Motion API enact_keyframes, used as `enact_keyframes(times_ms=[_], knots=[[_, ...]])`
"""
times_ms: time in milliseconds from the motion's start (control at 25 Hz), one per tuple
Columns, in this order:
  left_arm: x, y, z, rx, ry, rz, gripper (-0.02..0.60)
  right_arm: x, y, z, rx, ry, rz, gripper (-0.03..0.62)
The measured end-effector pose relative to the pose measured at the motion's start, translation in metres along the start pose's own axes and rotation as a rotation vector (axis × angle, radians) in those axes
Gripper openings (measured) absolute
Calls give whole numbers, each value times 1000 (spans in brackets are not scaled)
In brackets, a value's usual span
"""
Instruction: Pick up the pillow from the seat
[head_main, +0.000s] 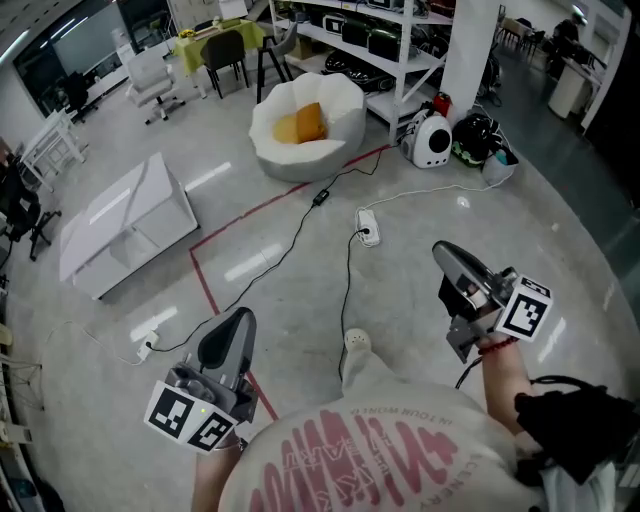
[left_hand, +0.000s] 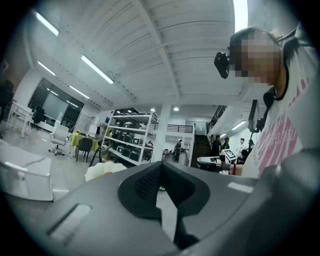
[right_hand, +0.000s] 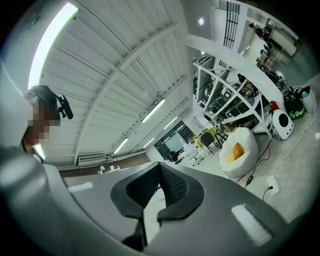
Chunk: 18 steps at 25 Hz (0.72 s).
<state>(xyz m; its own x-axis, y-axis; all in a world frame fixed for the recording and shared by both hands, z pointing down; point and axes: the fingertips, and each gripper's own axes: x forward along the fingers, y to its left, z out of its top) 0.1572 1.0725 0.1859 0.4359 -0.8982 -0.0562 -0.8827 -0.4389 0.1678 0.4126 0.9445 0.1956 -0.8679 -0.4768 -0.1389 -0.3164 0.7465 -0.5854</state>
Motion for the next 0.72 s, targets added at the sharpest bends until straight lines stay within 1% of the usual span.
enact_keyframes(times_ms=[120,280,560,720], knots=[[27,21,-8,-9,18,11,14,28,-27,8,15,13,27,5],[65,46,-3,1,21,29,14,62,-62,25,-23,58,47,5],[134,95,17,2,-22,115,14,114,-126,79,-56,86,82,5],[169,115,16,-8,-39,151,14,150,-156,86,-29,133,115,5]])
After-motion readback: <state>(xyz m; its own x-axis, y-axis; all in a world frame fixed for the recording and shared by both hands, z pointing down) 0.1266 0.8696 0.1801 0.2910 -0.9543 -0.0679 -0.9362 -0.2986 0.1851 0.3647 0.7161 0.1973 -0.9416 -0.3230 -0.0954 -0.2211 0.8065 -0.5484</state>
